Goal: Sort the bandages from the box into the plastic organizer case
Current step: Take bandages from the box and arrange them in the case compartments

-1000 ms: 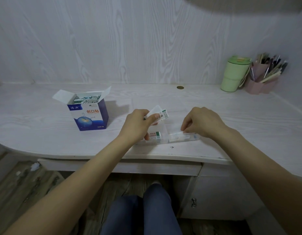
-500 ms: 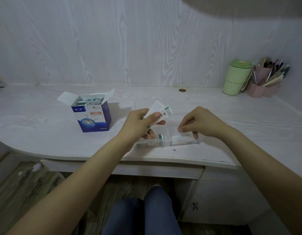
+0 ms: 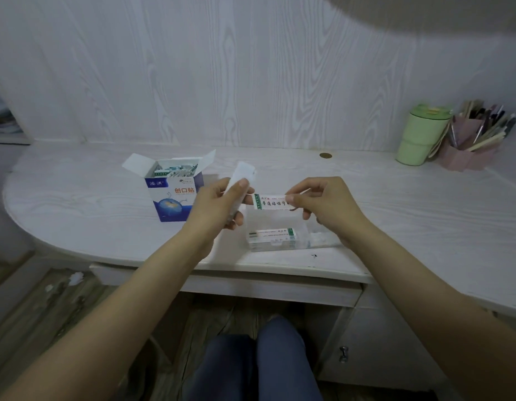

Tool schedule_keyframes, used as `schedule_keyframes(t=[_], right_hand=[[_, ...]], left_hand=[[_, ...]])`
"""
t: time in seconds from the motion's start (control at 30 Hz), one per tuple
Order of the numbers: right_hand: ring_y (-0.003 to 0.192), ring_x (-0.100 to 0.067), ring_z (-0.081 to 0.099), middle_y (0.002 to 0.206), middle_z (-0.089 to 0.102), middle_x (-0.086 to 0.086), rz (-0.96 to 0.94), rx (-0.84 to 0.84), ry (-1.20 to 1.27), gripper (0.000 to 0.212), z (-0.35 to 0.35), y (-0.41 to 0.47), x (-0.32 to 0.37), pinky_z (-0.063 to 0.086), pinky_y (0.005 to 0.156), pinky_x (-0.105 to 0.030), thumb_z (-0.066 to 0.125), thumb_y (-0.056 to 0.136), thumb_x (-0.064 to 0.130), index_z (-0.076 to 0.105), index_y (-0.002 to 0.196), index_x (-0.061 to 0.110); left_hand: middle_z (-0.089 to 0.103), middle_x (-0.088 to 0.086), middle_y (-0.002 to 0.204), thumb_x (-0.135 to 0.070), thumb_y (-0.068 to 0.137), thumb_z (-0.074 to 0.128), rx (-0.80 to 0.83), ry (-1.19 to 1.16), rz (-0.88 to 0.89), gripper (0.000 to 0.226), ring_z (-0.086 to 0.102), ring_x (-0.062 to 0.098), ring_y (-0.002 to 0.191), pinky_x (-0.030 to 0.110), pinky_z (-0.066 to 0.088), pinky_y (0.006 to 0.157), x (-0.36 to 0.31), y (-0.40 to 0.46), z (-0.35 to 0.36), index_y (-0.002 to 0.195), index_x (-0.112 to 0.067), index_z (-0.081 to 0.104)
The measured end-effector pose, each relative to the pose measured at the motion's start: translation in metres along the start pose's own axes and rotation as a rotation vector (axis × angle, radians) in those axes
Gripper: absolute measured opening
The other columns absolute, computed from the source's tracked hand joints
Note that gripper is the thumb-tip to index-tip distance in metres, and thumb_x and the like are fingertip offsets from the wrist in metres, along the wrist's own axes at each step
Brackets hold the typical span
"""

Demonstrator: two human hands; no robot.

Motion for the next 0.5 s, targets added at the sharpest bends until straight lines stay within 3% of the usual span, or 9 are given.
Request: schedule_keyframes(t=[0.1,0.27,0.5], right_hand=[[0.040,0.001,0.046,0.067,0.069,0.000,0.023,-0.038,-0.088,0.009,0.004,-0.001,-0.008,0.035,0.043,-0.011,0.072,0.081,0.013,0.072,0.075,0.019],[0.053,-0.009,0.053,0.072,0.069,0.001,0.034,0.042,-0.370,0.011,0.016,-0.002,-0.016,0.050,0.061,-0.032,0.071,0.080,0.021,0.070,0.072,0.027],[0.081,-0.012,0.057,0.081,0.060,0.010,-0.030,0.057,-0.718,0.009,0.026,-0.009,-0.008,0.039,0.062,-0.026,0.068,0.084,0.032,0.068,0.082,0.024]], left_hand=[[0.070,-0.005,0.077,-0.030,0.095,0.054,-0.081,-0.009,-0.012,0.018,0.046,0.007,0.040,0.021,0.041,0.049,0.004,0.000,-0.014,0.091,-0.015,0.063],[0.069,-0.005,0.078,-0.024,0.094,0.057,-0.053,-0.012,-0.014,0.012,0.047,0.007,0.039,0.020,0.042,0.048,0.007,-0.002,-0.019,0.092,-0.014,0.062],[0.070,-0.006,0.076,-0.023,0.094,0.057,-0.010,-0.042,-0.004,0.009,0.048,0.007,0.041,0.018,0.042,0.046,0.006,-0.003,-0.015,0.091,-0.017,0.062]])
Point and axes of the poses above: each hand's wrist, its own y-axis towards the middle knuckle, its own z-axis out of the palm, x = y × z, the point moved 4 cm from there along y, towards the middle knuckle
